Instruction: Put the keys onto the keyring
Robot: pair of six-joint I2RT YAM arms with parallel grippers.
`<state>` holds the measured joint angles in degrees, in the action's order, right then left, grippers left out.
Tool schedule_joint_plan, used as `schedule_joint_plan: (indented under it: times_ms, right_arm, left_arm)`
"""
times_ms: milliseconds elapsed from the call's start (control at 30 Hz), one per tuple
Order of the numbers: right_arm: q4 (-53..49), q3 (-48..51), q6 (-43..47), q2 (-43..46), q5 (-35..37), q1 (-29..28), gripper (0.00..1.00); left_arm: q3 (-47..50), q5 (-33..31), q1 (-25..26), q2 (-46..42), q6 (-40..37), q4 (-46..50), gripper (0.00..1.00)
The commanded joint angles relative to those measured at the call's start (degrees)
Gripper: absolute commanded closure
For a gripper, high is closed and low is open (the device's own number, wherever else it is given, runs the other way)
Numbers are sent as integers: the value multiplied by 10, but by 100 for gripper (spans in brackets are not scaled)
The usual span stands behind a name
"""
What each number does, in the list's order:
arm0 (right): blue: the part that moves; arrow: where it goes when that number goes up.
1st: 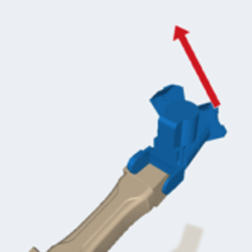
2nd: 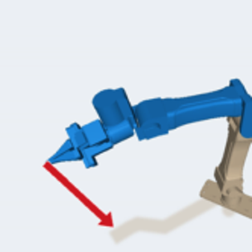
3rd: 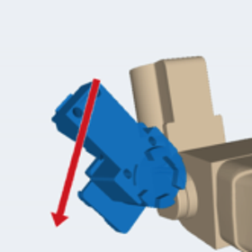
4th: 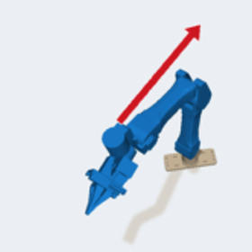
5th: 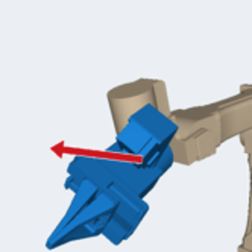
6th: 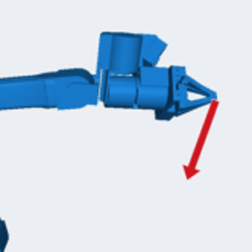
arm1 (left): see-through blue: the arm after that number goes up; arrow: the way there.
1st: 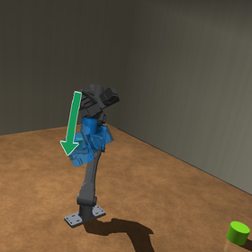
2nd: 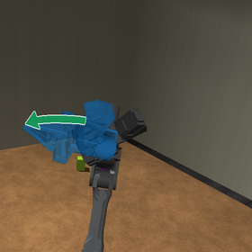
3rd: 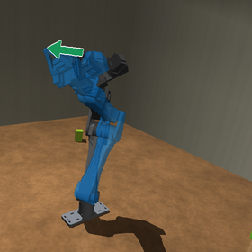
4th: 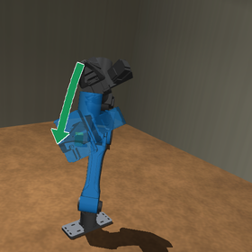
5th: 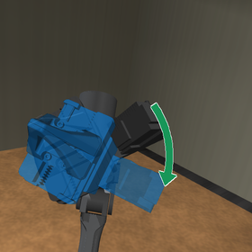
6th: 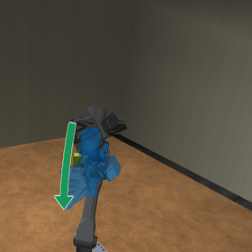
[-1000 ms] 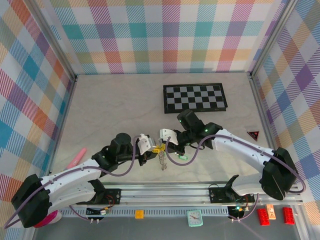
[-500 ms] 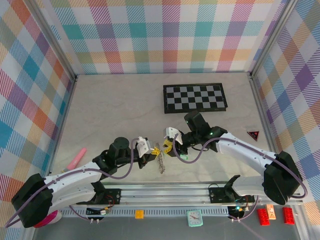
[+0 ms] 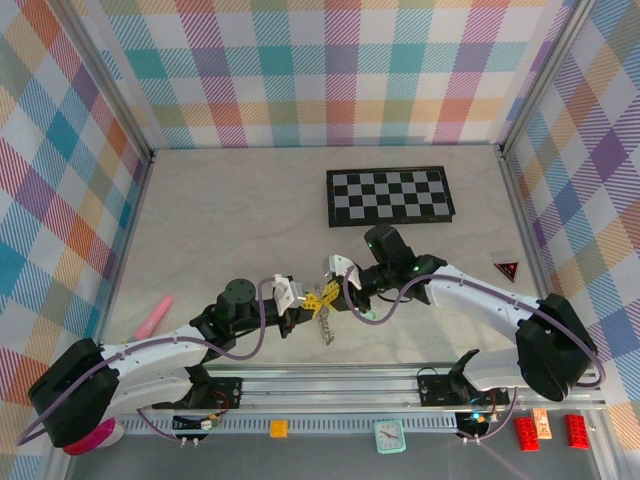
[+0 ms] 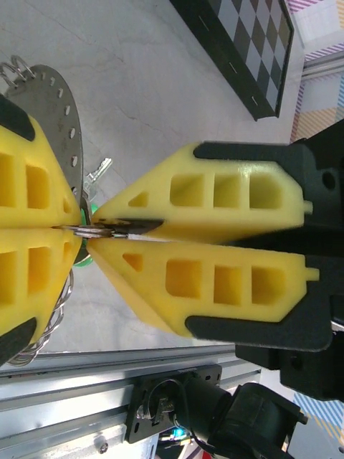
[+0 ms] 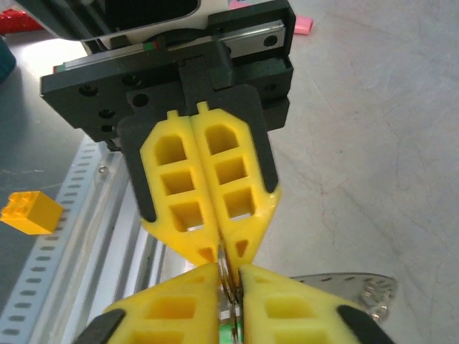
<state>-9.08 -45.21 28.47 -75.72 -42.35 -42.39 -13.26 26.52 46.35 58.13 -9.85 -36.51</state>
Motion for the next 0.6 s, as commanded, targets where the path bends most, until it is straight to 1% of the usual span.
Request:
schedule_joint_plan:
  times_ms: [0,67,100,133,167,233,267,367,433,567]
  right_arm:
    - [8,4,1,-6,-20,-2,94]
    - [2,2,5,-6,-19,-1,96]
    - [-3,0,7,-6,-19,-1,100]
    - [-8,-3,10,-5,-19,-1,100]
    - [-15,-8,13,-4,-17,-1,100]
    - [-36,-19,24,0,-9,-2,100]
    - [-52,-27,34,2,-1,-2,100]
    - [-107,-55,66,4,22,-6,100]
    - [-145,-75,86,-1,38,-13,100]
    - [-190,-108,111,-14,69,-30,100]
  left_arm:
    - [6,18,0,-7,3,-51,100]
    - [7,16,0,-11,4,-51,100]
    - [7,16,0,-12,4,-51,100]
    - [6,13,0,-13,4,-48,100]
    - [4,6,0,-15,4,-39,97]
    - [-7,-4,1,-24,1,0,81]
    - [-17,-6,0,-31,-6,33,77]
    - [-52,-11,1,-48,-37,145,76]
    - [-69,-16,0,-57,-55,201,76]
    - [-97,-17,0,-54,-69,256,76]
